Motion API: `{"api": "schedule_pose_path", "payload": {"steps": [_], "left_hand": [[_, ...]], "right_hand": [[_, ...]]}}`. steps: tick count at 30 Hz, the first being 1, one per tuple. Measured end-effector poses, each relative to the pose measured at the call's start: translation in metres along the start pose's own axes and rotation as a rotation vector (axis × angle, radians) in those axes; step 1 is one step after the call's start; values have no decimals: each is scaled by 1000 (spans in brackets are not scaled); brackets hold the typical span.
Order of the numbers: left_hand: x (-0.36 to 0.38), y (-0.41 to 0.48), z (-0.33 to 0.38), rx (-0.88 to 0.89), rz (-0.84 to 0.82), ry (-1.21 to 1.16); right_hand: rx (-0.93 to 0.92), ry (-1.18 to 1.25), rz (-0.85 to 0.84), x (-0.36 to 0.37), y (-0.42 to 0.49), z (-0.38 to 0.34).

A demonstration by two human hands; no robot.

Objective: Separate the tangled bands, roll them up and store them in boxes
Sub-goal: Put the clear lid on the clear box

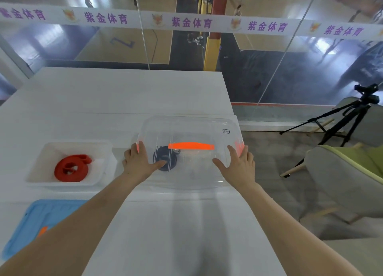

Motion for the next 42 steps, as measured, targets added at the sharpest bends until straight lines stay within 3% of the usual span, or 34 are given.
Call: {"api": "schedule_pose_path", "payload": {"steps": [42], "left_hand": [[1, -18, -4, -4, -64, 43]], "right_hand": [[-70, -87, -65, -6, -10, 3]]}}
Point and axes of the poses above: each hand's wrist, its own y-axis towards the middle knuckle, its own x-axis out of the palm, z = x × y, the point moved 2 cm from there along y, towards the middle knuckle, and after that the axes turned 13 degrees about -y, right-handed, at the moved point
